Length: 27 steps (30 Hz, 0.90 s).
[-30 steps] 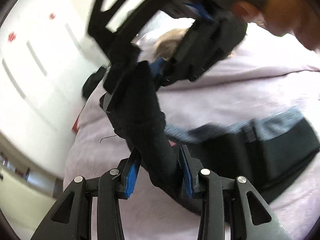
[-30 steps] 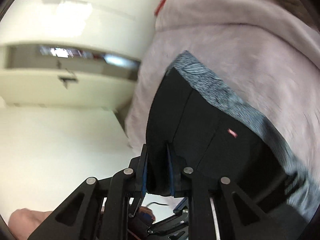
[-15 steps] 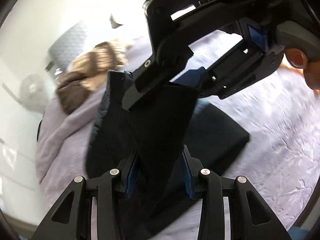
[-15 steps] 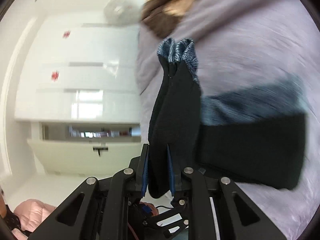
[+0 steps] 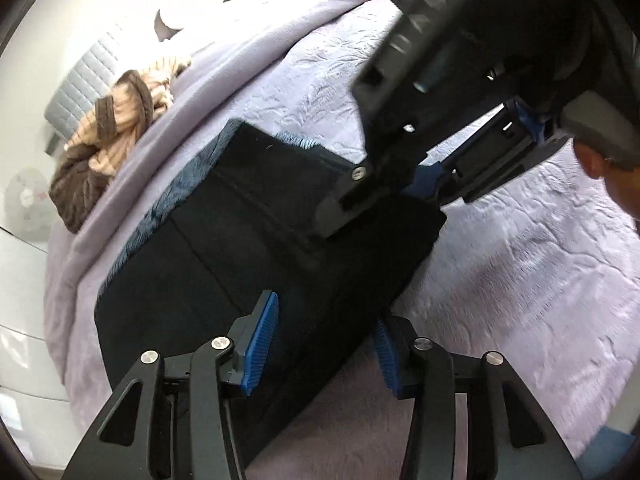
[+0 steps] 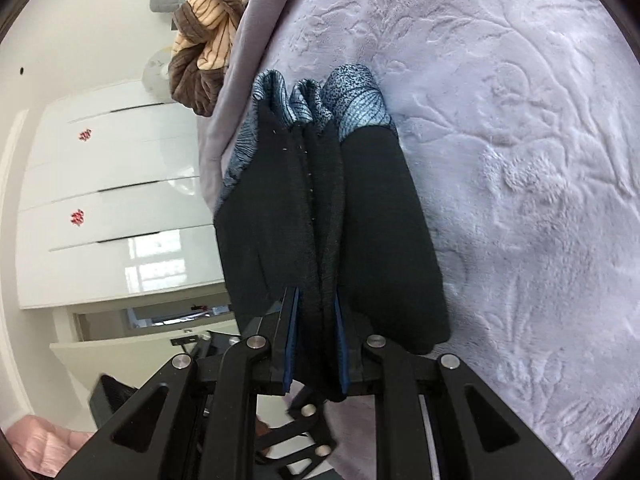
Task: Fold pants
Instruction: 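Lay the folded pants down and open both grippers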
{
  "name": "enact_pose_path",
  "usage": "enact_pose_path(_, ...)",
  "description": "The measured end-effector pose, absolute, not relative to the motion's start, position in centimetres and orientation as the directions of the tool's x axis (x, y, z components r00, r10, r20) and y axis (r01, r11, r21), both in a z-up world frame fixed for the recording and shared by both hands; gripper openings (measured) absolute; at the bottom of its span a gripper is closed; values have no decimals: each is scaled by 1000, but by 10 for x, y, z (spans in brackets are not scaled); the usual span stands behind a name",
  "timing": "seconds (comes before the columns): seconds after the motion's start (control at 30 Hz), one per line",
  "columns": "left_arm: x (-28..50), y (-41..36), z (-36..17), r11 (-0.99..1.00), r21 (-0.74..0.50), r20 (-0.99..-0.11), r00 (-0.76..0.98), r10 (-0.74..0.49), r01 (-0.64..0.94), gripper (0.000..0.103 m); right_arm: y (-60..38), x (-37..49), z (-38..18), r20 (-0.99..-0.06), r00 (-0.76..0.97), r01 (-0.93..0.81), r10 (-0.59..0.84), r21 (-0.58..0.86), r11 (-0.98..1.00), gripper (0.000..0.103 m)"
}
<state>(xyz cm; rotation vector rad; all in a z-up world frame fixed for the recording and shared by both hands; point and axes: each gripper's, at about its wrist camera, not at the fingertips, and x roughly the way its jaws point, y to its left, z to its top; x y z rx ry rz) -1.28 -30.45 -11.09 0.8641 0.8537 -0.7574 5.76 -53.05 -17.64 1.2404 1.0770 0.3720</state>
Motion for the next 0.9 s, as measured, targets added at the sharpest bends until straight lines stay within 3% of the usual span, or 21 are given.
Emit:
enact_pose_path(0.07,-8,-293,-105,460,285,-877,422,-229,841,53,-529,59,-180,-492,481,303,726,870,389,18)
enact_pose_path(0.13,-1,-274,-91,514,247,-880,413,-235,821,72,-523,60,-175,-549,458,300,700,836,460,18)
enact_pose_path(0.27,39,-235,-64,647,221,-864,454,-218,730,72,-514,60,-165,-637,410,313,653,771,555,19)
enact_pose_path(0.4,111,-194,-58,810,185,-878,464,-119,557,72,-508,65,-153,-716,360,349,598,698,625,25)
enact_pose_path(0.57,185,-149,-65,942,37,-919,382,-99,335,72,-500,81,-110,-840,346,331,419,527,783,30)
enact_pose_path(0.77,201,-152,-103,955,-39,-955,269,-122,293,72,-486,131,-86,-816,414,257,403,529,808,30)
enact_pose_path(0.9,180,-163,-103,938,12,-945,311,-102,345,73,-464,146,-113,-889,297,266,347,426,865,27)
